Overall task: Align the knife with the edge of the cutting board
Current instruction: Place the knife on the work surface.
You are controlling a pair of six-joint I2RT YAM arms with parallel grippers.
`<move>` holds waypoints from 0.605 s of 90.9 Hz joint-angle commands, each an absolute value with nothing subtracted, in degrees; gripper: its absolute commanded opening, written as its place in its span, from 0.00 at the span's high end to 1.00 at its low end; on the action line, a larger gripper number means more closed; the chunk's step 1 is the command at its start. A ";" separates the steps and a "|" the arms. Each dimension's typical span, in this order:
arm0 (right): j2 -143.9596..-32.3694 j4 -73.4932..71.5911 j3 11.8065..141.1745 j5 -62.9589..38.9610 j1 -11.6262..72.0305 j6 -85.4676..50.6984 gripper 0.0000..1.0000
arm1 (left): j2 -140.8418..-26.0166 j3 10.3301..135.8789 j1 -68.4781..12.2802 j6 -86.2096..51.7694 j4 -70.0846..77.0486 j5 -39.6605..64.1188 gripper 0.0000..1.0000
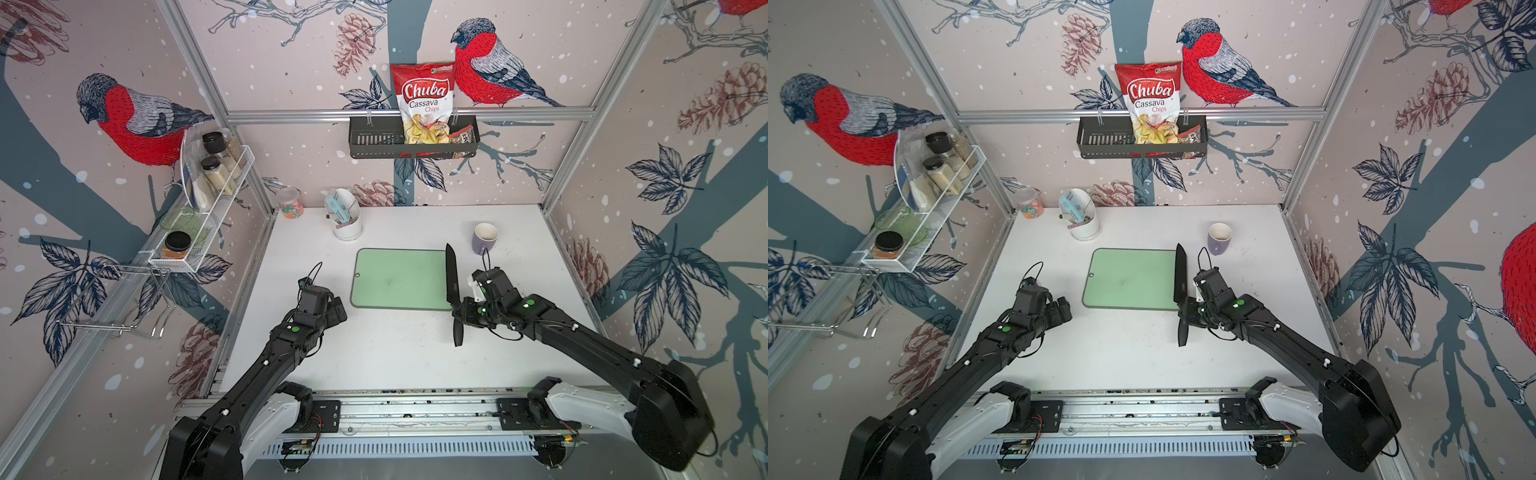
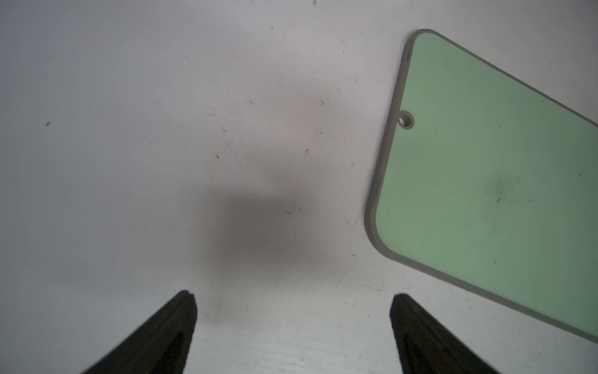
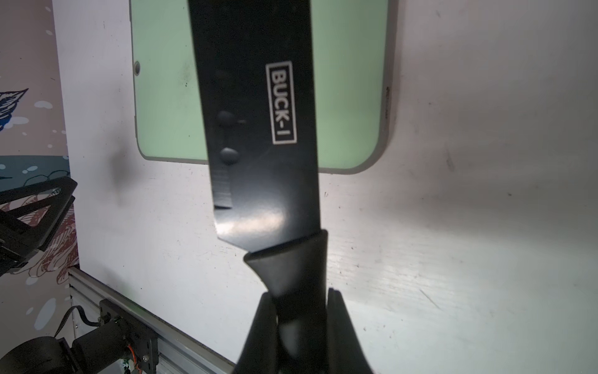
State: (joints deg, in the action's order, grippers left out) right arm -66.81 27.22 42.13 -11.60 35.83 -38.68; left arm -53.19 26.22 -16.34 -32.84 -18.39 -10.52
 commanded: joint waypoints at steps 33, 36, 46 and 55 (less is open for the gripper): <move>-86.69 60.55 61.95 28.42 44.67 -41.10 1.00 | -52.66 26.10 -16.39 -32.89 -17.65 -10.52 0.05; -88.81 62.31 63.60 29.97 45.90 -41.56 1.00 | -52.64 26.06 -16.35 -32.92 -17.65 -10.58 0.05; -96.79 68.56 69.70 36.15 49.61 -43.92 1.00 | -52.56 26.02 -16.38 -32.94 -17.62 -10.55 0.05; -104.39 74.82 74.84 42.63 52.70 -47.45 1.00 | -52.41 26.02 -16.39 -32.93 -17.84 -10.63 0.04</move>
State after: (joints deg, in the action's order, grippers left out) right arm -98.39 63.22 70.32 29.95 50.15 -42.13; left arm -52.69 26.15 -16.34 -32.84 -18.39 -10.52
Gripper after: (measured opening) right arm 0.142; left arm 0.955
